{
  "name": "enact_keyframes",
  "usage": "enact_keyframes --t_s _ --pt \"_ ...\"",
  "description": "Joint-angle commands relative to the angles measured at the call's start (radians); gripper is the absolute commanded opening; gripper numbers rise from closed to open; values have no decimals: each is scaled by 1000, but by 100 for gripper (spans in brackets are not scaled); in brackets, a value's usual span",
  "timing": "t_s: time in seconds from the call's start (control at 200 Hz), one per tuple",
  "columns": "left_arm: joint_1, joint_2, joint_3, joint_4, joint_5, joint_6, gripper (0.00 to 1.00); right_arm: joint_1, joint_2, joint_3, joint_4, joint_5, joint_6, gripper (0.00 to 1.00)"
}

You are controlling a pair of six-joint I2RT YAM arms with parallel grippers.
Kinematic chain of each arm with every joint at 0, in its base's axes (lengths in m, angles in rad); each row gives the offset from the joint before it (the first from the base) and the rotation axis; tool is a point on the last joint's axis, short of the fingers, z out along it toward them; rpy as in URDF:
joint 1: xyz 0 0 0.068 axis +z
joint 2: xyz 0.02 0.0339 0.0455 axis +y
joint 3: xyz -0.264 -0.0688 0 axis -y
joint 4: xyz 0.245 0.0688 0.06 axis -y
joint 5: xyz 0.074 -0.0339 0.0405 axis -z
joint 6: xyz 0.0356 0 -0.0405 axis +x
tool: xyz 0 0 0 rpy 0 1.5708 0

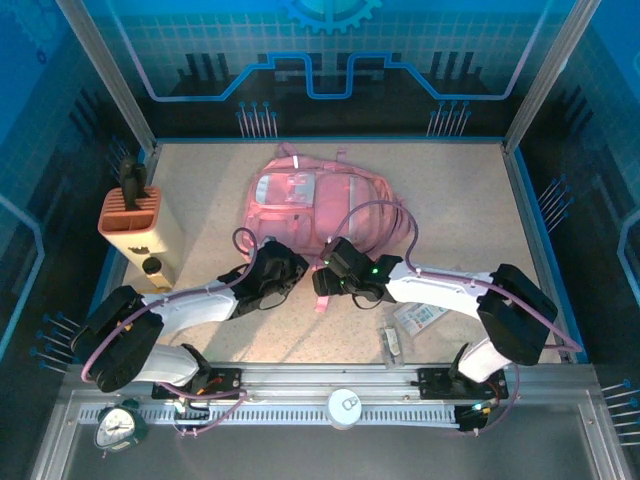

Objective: Pack the student bag
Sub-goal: Zip the student bag at the center of the table.

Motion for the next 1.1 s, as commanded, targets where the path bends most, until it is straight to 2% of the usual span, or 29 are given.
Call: enact_keyframes --t_s 0.0,0.16,0.34,0.5,0.62,0.891,1.006,1.096 --pt "-25 -27 44 56 6 -12 0 -2 27 -4 111 70 67 59" --pt "-44 -43 36 71 -1 -22 0 -21 71 5 147 91 91 46" --pt "-50 -42 40 64 -2 -18 0 -22 67 -11 146 157 122 45" --pt "-52 -42 36 65 -6 -15 0 -22 14 -70 131 168 131 36" --pt "-51 -46 36 61 -9 -9 0 -21 -10 -102 132 156 133 35" --pt "-51 -50 43 52 -13 -3 0 -19 50 -73 237 74 -9 35" --pt "-50 -50 46 48 -13 0 0 -16 69 -63 251 97 -54 35" --pt "-50 -51 46 46 -16 0 0 -16 93 -50 172 159 -26 34"
